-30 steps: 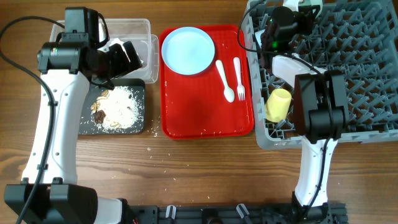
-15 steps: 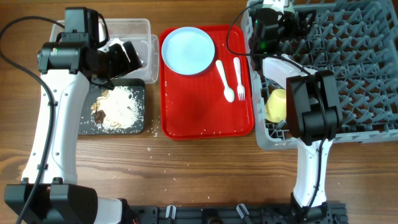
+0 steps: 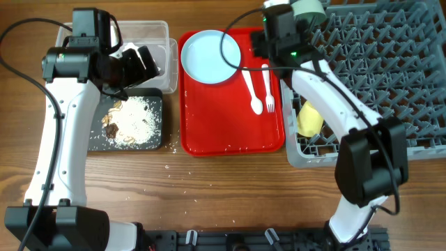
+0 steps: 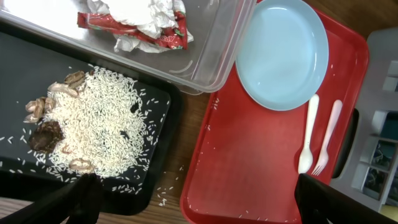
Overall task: Sort waste into correct bins and load items into the dishwasher rack
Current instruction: 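Reach the right gripper to the edge of the light-blue plate, then lift the light-blue plate and stand it in the rack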
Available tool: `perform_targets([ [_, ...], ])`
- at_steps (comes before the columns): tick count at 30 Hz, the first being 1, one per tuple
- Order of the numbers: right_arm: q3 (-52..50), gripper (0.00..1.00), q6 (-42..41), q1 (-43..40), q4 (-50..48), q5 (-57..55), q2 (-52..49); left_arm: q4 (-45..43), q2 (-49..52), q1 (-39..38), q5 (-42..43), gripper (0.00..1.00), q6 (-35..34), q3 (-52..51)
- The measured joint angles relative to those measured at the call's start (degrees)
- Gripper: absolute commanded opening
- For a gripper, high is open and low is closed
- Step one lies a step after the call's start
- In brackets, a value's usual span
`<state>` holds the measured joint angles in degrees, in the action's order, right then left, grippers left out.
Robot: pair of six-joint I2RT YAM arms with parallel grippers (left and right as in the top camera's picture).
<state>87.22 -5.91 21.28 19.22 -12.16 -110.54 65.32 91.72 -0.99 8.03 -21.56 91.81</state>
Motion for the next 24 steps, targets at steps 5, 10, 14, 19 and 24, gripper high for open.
perform_targets([
  [5,-3.80,0.72,-28.85,0.76,-1.01,18.64,-1.40,0.00,0.00,0.00,0.00,1.00,0.00,0.00],
  [10,-5.22,0.49,-35.56,2.82,-3.17,21.38,-10.97,0.04,0.00,0.00,0.00,1.00,0.02,0.00],
  [14,-5.27,0.38,-38.03,4.07,-6.47,20.48,-12.68,0.02,0.00,0.00,-0.02,1.00,0.00,0.00],
  [19,-4.72,0.05,-39.17,5.86,-8.11,17.88,-14.75,0.02,0.00,0.00,0.00,1.00,0.00,0.00],
  [24,-1.14,0.04,-38.14,5.49,1.51,17.59,-14.80,0.02,0.00,0.00,0.00,1.00,0.00,0.00],
])
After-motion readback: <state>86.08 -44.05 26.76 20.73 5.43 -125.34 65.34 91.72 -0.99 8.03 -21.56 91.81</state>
